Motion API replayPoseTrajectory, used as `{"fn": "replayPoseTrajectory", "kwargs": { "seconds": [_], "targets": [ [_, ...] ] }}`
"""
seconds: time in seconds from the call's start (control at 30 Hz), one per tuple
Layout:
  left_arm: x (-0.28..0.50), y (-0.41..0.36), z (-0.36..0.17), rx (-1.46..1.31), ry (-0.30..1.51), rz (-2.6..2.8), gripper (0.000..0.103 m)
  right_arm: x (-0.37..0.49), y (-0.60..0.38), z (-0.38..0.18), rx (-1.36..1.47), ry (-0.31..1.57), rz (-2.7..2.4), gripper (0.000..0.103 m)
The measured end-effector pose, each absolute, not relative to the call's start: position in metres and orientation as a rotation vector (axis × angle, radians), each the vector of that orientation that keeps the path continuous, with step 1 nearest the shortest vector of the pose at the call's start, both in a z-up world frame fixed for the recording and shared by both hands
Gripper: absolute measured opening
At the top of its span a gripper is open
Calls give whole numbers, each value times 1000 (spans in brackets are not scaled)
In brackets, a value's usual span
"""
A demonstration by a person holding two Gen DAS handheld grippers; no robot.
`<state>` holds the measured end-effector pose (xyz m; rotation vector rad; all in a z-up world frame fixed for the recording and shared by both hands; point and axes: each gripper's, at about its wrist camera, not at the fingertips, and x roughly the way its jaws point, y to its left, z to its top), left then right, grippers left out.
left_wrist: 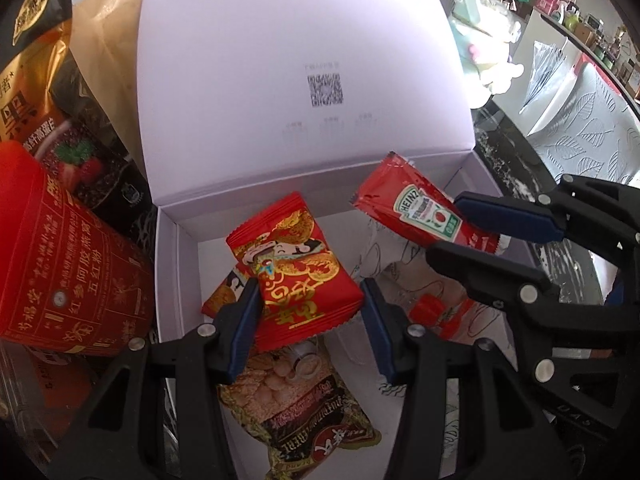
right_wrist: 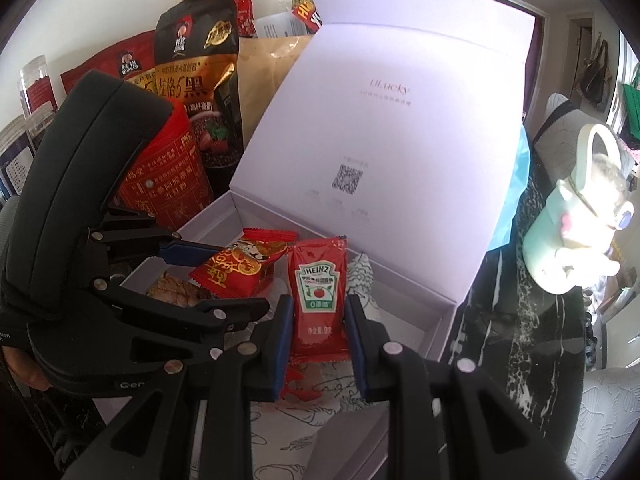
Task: Organize objects
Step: 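Carry the snack packet and ketchup sachet over the lavender box with both tools, then lower both items into the lavender box and open both tools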
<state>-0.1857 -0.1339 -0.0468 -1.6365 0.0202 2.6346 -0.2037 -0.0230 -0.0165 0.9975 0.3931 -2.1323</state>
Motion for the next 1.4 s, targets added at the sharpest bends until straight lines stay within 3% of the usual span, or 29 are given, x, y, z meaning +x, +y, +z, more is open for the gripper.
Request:
{"fn": "replayPoseTrajectory", "kwargs": {
  "seconds": [0.8, 1.03, 1.17, 1.4],
  "targets": [
    [-192, -138, -55, -1652, -35, 2621, 53, -206, -17, -23, 1038, 340, -2127, 28],
    [-189, -141, -47, -1609, -11, 2697, 73, -201, -15, -19, 1050, 333, -2142, 28],
    [-184, -143, -39, -1571, 12, 2770, 79, -198, -16, -17, 1048, 340, -2171, 47],
    [-167, -139, -20, -1503, 29, 2816, 81, -186, -8, -3, 1030, 320, -2210, 53]
  ]
}}
